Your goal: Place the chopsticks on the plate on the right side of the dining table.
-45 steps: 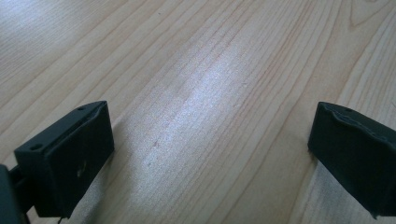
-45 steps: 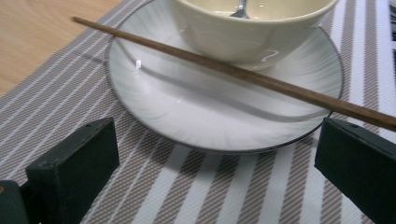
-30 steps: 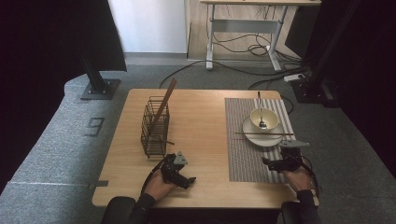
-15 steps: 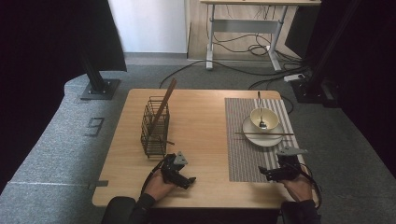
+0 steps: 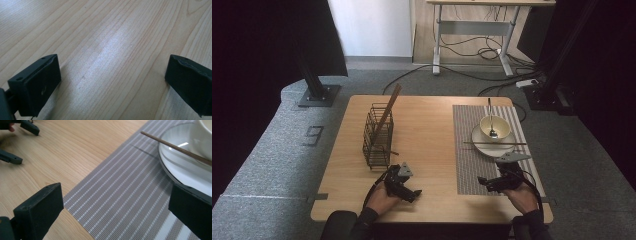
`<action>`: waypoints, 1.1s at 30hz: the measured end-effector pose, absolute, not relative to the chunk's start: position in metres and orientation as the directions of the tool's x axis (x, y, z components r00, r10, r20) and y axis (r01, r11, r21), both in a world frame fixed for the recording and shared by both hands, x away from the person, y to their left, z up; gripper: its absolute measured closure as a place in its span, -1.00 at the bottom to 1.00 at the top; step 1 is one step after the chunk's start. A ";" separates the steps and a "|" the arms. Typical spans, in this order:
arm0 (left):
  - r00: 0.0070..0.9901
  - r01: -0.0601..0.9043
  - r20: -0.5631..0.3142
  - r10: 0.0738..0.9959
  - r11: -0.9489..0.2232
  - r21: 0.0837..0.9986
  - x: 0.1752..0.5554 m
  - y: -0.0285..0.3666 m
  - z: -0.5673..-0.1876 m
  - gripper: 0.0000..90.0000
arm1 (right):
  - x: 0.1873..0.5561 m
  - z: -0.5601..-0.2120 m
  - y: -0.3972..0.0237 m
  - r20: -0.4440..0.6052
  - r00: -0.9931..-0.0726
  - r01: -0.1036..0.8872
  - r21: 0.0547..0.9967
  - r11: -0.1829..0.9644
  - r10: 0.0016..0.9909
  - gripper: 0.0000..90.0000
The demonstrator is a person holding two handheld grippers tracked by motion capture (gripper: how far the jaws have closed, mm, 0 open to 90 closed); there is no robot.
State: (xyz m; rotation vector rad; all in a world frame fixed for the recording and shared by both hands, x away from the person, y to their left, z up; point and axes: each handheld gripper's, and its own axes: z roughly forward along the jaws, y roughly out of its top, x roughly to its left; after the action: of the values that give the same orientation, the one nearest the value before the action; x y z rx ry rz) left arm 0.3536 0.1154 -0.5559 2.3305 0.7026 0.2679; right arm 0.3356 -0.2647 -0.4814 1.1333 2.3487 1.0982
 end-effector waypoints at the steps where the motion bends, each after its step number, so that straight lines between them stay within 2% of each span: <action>1: 0.833 0.413 0.001 0.553 -0.624 0.663 0.354 0.115 -0.556 -1.00 | 0.337 -0.481 -0.262 0.046 -0.646 0.526 0.750 0.400 0.762 -1.00; 13: 0.835 0.410 0.000 0.550 -0.623 0.666 0.352 0.116 -0.555 -0.97 | 0.346 -0.472 -0.230 0.030 -0.720 0.500 0.716 0.488 0.693 -1.00; 33: 0.838 0.409 -0.001 0.546 -0.627 0.663 0.352 0.116 -0.555 -0.97 | 0.368 -0.450 -0.177 0.031 -0.785 0.439 0.733 0.520 0.618 -1.00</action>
State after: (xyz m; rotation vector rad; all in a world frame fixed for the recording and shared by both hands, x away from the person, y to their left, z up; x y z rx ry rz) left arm 0.3523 0.1157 -0.5554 2.3327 0.6929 0.2622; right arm 0.3682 -0.1773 -0.4504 0.8951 2.5283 1.1190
